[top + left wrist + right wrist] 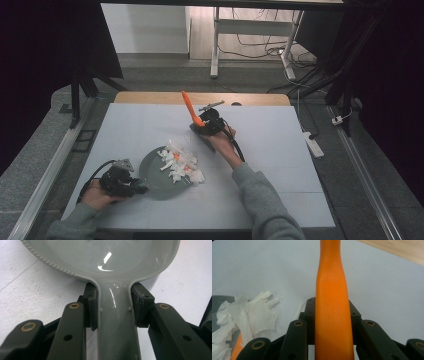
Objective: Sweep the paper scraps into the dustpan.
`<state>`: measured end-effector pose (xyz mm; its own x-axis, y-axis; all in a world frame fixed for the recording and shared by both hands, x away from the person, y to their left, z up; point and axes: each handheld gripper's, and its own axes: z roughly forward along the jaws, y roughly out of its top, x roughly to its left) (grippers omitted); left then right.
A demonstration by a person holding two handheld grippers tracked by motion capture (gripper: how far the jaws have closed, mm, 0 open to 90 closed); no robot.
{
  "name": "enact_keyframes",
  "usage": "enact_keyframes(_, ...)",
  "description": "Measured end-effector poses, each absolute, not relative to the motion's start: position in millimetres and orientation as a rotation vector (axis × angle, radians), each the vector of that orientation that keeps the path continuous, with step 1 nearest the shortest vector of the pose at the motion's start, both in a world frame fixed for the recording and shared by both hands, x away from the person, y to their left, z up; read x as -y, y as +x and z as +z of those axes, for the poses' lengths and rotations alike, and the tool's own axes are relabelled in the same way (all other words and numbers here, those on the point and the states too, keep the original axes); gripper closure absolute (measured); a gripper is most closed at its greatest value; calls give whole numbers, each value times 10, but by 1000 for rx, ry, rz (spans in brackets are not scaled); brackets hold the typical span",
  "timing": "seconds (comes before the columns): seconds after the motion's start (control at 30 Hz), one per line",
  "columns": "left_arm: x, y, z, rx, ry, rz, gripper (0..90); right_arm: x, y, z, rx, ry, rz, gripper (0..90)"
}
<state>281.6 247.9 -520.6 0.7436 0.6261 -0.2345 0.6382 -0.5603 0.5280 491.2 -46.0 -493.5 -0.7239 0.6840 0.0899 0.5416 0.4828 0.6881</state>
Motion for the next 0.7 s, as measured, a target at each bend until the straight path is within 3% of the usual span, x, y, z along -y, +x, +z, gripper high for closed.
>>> enact_keyframes(0.33,-2475,2816,-5206,-952,2339,-26,617,289,4802,-5028,-2633,1037,1077,704)
enact_keyframes(0.7,-2473,2824,-5211,-955,2339,-29,617,-19,4282,-4904,-2827,803,1155,704)
